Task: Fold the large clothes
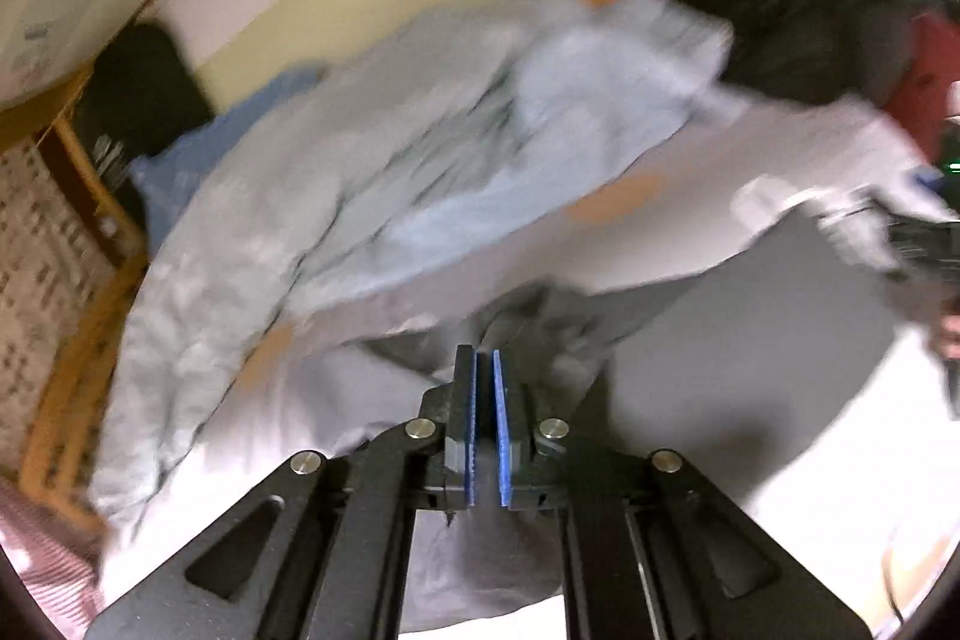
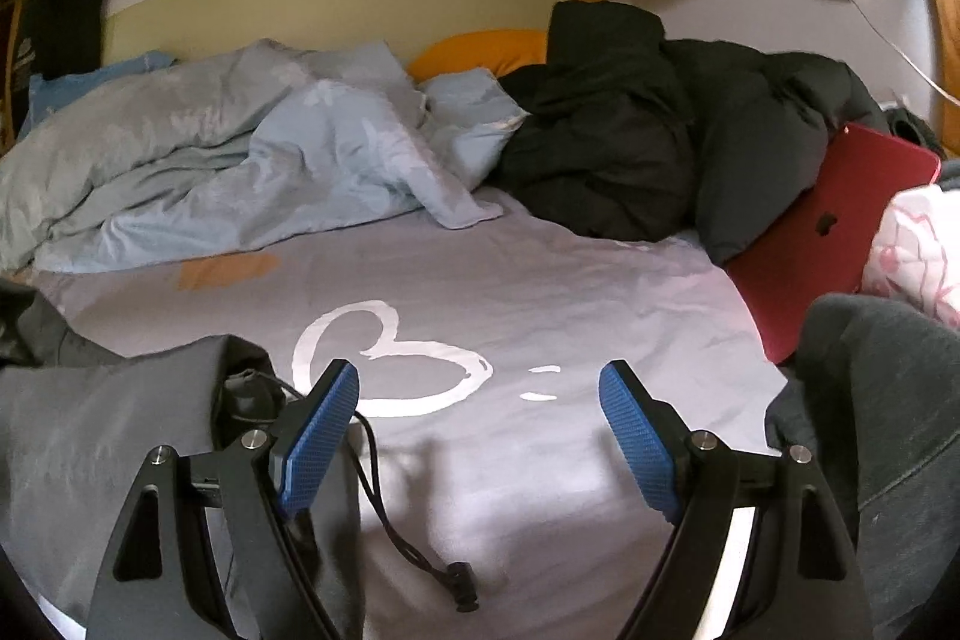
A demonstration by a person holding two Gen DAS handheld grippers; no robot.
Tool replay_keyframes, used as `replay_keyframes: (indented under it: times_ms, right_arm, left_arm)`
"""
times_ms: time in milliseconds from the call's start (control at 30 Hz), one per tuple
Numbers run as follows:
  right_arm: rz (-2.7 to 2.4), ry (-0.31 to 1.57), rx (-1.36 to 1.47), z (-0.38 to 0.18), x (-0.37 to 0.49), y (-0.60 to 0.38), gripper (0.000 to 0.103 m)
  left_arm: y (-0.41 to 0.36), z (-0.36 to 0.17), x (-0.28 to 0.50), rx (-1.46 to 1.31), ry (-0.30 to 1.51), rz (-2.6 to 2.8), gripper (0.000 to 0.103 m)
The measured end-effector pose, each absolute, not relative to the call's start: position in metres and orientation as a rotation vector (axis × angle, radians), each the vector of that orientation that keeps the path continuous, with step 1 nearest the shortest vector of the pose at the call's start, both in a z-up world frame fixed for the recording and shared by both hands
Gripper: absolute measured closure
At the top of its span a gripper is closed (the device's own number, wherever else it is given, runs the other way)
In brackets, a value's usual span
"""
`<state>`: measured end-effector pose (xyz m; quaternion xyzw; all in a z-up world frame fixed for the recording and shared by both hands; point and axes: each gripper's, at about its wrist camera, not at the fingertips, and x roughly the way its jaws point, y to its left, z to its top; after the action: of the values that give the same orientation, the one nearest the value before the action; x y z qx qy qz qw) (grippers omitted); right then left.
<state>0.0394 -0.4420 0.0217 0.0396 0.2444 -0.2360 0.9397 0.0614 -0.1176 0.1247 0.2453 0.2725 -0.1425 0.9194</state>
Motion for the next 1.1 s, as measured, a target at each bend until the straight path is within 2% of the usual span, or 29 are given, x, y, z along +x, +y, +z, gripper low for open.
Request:
replay_keyframes:
  times_ms: [100, 267, 300, 367, 433, 500, 667, 733, 833, 900, 1033, 1100]
  right_arm:
    - [-0.469, 0.5, 0.14, 0.023, 0.037, -0.448, 0.019]
    - [-0.418, 0.511, 0.235, 0.023, 0.024, -0.453, 0.019]
    - [-0.403, 0.512, 0.248, 0.023, 0.02, -0.452, 0.019]
    - [-0.374, 0.507, 0.267, 0.026, 0.011, -0.45, 0.019]
    - [-0.349, 0.491, 0.262, 0.031, 0.001, -0.448, 0.019]
    - [-0.35, 0.472, 0.229, 0.034, -0.007, -0.444, 0.019]
    - [-0.33, 0.47, 0.225, 0.033, -0.005, -0.44, 0.019]
    - [-0.343, 0.526, 0.247, 0.02, 0.01, -0.44, 0.019]
    - [-0.262, 0.654, 0.447, -0.001, 0.022, -0.445, 0.019]
    - [-0.184, 0.684, 0.523, -0.005, 0.021, -0.443, 0.019]
    - [-0.33, 0.556, 0.198, 0.018, 0.012, -0.416, 0.019]
    - [-0.344, 0.527, 0.137, 0.023, 0.013, -0.413, 0.019]
  left_arm:
    - [-0.128, 0.115, 0.009, 0.497, 0.392, -0.486, 0.102]
    - [-0.148, 0.042, 0.002, 0.581, 0.406, -0.323, 0.102]
    - [-0.143, 0.037, 0.005, 0.565, 0.4, -0.303, 0.098]
    - [-0.132, 0.04, 0.01, 0.512, 0.371, -0.253, 0.097]
    - [-0.118, 0.056, 0.013, 0.453, 0.342, -0.202, 0.086]
    - [-0.105, 0.075, 0.022, 0.422, 0.327, -0.172, 0.083]
    - [-0.083, 0.093, 0.084, 0.317, 0.426, -0.124, 0.086]
    - [-0.082, 0.072, 0.108, 0.298, 0.475, -0.067, 0.092]
    - [-0.083, 0.028, 0.12, 0.215, 0.585, -0.133, 0.093]
    - [-0.094, 0.0, 0.116, 0.275, 0.587, -0.128, 0.093]
    - [-0.107, -0.019, 0.09, 0.318, 0.568, -0.101, 0.097]
    - [-0.111, -0.02, 0.079, 0.34, 0.558, -0.111, 0.097]
